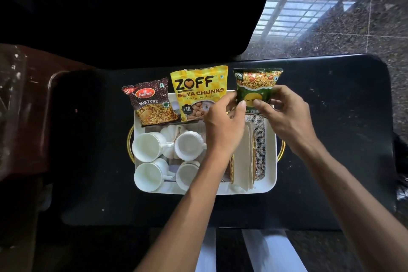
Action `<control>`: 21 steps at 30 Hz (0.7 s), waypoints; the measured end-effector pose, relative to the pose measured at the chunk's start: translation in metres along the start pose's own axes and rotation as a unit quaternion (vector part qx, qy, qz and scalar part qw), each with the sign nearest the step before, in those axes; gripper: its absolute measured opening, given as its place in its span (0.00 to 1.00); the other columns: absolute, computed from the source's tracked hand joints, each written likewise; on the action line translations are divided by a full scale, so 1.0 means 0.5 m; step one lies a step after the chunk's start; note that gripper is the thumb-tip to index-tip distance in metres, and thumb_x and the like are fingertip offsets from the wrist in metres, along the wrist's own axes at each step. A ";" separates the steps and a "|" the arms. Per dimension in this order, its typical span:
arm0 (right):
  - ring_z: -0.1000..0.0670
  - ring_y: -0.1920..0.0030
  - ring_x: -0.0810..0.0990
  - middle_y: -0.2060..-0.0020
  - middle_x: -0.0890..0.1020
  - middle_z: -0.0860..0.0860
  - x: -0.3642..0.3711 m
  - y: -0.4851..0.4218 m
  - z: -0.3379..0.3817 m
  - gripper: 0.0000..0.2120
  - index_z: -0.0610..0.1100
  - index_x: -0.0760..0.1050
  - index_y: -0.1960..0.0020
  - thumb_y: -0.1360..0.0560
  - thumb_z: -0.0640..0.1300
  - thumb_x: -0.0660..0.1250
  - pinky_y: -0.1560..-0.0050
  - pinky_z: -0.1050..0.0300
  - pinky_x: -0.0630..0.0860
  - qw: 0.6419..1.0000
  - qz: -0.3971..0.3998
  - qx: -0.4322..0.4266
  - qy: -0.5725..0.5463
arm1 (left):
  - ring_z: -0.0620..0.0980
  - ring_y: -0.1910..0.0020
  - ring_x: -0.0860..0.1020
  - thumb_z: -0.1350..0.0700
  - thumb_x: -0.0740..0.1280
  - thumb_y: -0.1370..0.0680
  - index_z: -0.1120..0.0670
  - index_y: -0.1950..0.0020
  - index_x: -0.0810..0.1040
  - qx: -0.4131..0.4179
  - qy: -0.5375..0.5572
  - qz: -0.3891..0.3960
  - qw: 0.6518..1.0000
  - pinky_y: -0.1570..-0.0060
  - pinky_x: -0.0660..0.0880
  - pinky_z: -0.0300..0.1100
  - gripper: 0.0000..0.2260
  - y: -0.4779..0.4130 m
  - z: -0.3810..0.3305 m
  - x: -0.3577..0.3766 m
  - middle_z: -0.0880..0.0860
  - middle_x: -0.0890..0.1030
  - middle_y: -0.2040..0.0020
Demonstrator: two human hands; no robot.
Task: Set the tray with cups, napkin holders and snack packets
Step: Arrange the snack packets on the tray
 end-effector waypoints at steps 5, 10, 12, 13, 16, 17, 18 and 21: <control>0.63 0.52 0.80 0.46 0.82 0.53 0.024 0.000 -0.017 0.21 0.44 0.76 0.37 0.27 0.48 0.75 0.54 0.76 0.76 0.999 -0.047 -0.008 0.010 | 0.25 0.56 0.75 0.59 0.67 0.19 0.56 0.35 0.81 -0.020 -0.006 -0.005 1.000 0.58 0.70 0.17 0.13 -0.007 0.010 0.011 0.42 0.79 0.48; 0.55 0.49 0.81 0.44 0.79 0.48 0.037 -0.007 -0.028 0.22 0.44 0.77 0.35 0.27 0.50 0.75 0.53 0.75 0.73 0.996 -0.063 -0.011 0.057 | 0.23 0.61 0.73 0.60 0.67 0.18 0.57 0.34 0.80 -0.053 0.006 0.005 0.999 0.61 0.70 0.17 0.13 -0.014 0.021 0.018 0.43 0.79 0.49; 0.55 0.49 0.80 0.43 0.79 0.47 0.039 -0.009 -0.030 0.23 0.44 0.77 0.35 0.26 0.50 0.75 0.53 0.75 0.72 0.995 -0.063 -0.017 0.069 | 0.22 0.61 0.72 0.60 0.67 0.18 0.58 0.33 0.80 -0.058 0.006 0.006 0.998 0.62 0.70 0.16 0.14 -0.015 0.024 0.021 0.43 0.77 0.49; 0.55 0.49 0.80 0.43 0.79 0.47 0.039 -0.011 -0.031 0.23 0.44 0.77 0.34 0.26 0.50 0.75 0.52 0.73 0.73 0.995 -0.063 -0.020 0.072 | 0.22 0.62 0.72 0.60 0.67 0.18 0.59 0.33 0.80 -0.060 0.005 0.006 0.998 0.63 0.69 0.16 0.14 -0.015 0.026 0.022 0.43 0.77 0.49; 0.55 0.48 0.80 0.43 0.80 0.47 0.041 -0.014 -0.031 0.23 0.44 0.77 0.34 0.26 0.50 0.74 0.48 0.64 0.77 0.995 -0.065 -0.023 0.076 | 0.23 0.61 0.73 0.60 0.67 0.18 0.60 0.33 0.79 -0.067 -0.003 0.003 0.998 0.62 0.68 0.15 0.14 -0.015 0.026 0.020 0.46 0.80 0.46; 0.55 0.48 0.79 0.43 0.80 0.47 0.041 -0.016 -0.031 0.23 0.44 0.77 0.34 0.26 0.50 0.74 0.47 0.64 0.77 0.995 -0.065 -0.023 0.076 | 0.27 0.58 0.75 0.60 0.67 0.18 0.60 0.32 0.79 -0.069 -0.006 0.004 0.998 0.62 0.68 0.15 0.14 -0.015 0.024 0.020 0.49 0.82 0.44; 0.55 0.48 0.79 0.43 0.80 0.47 0.042 -0.017 -0.031 0.22 0.44 0.77 0.34 0.26 0.50 0.74 0.48 0.65 0.77 0.994 -0.065 -0.022 0.079 | 0.32 0.55 0.77 0.60 0.66 0.18 0.60 0.32 0.78 -0.071 -0.008 0.004 0.997 0.62 0.68 0.15 0.15 -0.016 0.022 0.020 0.52 0.83 0.41; 0.56 0.49 0.79 0.43 0.80 0.47 0.044 -0.021 -0.035 0.22 0.43 0.77 0.35 0.26 0.50 0.74 0.50 0.67 0.75 0.994 -0.066 -0.020 0.084 | 0.38 0.48 0.77 0.60 0.66 0.18 0.59 0.30 0.77 -0.081 -0.001 0.002 0.997 0.61 0.68 0.14 0.16 -0.020 0.024 0.022 0.56 0.83 0.36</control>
Point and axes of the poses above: each hand's wrist, its own y-axis away from the middle knuckle, its own x-axis out of the palm, z = x × y, the point moved 1 cm from there along -y, towards the middle knuckle
